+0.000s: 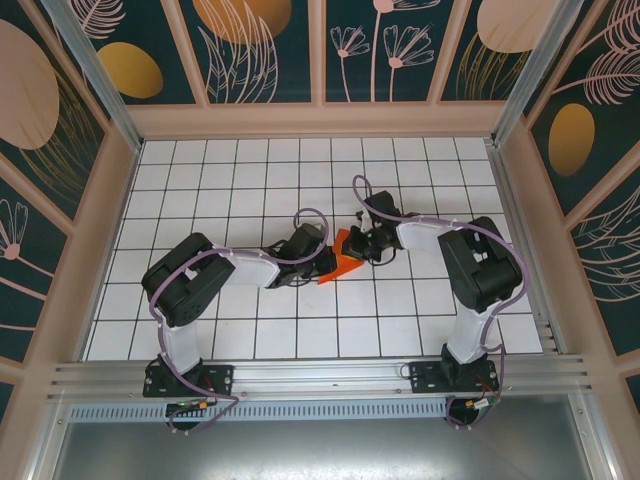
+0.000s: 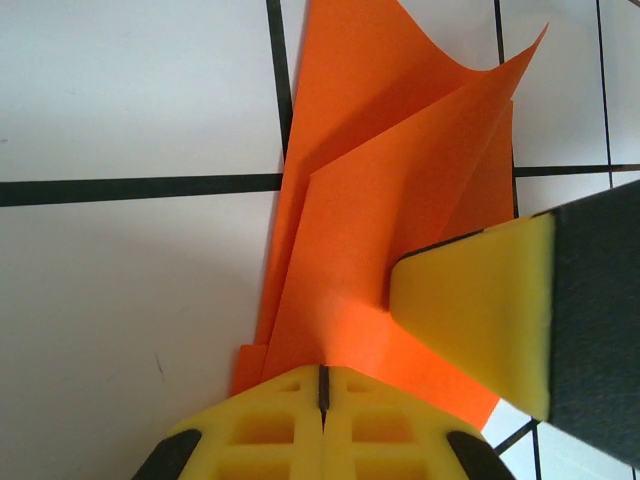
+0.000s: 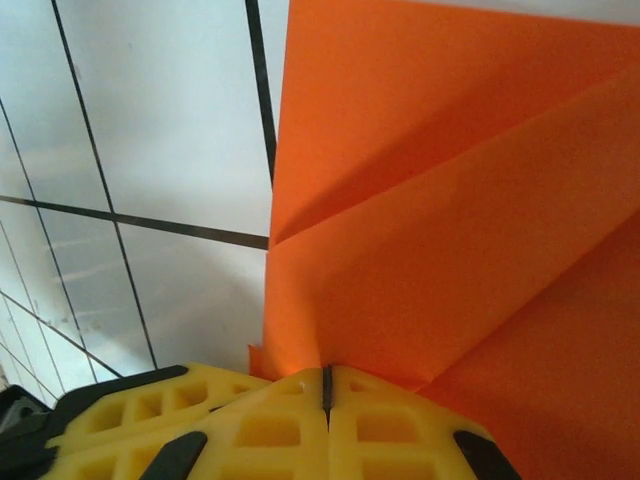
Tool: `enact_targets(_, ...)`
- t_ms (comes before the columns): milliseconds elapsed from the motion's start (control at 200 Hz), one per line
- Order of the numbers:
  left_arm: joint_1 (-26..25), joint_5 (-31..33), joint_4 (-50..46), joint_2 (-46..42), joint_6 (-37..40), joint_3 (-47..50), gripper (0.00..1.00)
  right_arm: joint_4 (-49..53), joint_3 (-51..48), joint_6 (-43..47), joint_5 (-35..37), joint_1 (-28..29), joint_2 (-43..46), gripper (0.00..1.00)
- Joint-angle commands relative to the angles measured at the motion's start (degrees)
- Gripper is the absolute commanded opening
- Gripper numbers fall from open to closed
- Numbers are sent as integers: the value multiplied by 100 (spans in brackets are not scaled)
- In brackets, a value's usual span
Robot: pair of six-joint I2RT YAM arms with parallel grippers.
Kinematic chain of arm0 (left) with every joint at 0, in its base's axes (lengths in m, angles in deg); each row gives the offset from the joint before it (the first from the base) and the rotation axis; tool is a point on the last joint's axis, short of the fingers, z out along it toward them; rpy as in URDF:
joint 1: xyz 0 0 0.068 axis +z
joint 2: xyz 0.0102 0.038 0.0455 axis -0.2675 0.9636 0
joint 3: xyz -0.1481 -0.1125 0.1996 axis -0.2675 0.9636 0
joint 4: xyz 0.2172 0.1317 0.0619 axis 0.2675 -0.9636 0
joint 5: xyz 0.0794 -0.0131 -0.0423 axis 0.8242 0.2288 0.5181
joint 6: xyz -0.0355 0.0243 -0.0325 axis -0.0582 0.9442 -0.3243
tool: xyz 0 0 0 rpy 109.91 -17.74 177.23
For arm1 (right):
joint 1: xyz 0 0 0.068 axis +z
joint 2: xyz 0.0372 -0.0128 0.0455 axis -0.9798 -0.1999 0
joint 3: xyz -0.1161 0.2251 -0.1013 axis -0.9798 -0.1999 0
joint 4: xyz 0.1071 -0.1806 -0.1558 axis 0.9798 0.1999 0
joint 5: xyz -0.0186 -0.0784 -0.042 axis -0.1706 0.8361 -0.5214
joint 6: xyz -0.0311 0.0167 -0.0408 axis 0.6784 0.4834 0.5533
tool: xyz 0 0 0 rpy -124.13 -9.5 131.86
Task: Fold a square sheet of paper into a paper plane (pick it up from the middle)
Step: Fourth fold the wing at the center of the table.
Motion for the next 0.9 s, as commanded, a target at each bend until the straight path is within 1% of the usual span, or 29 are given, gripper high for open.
enact_targets(0,3,-30,-738,305,117,90,0,-89,-86,438,68,-41,-183,0)
enact_targets(150,3,-43,-801,270,143,159,0,-206,-194,689,389,-304,-216,0)
enact_targets(315,8,-113,-779,278,161,259,0,-494,-205,682,858,-770,-133,0)
enact_targets(450,5,-157,-753,274,190,249,0,-610,-118,623,921,-999,71,0)
enact_targets(515,3,-165,-752,286,219,223,0,-737,-226,634,862,-998,365,0)
enact_targets(610,3,-157,-752,307,255,169,0,-996,-528,592,526,-972,772,0)
enact_targets(686,3,-157,-752,329,260,142,0,-1192,-736,564,259,-847,915,0)
enact_targets(776,3,-144,-768,334,274,128,0,-1201,-764,564,128,-631,822,0)
enact_targets(891,3,-131,-813,345,297,92,0,-1223,-598,604,-51,-376,483,0)
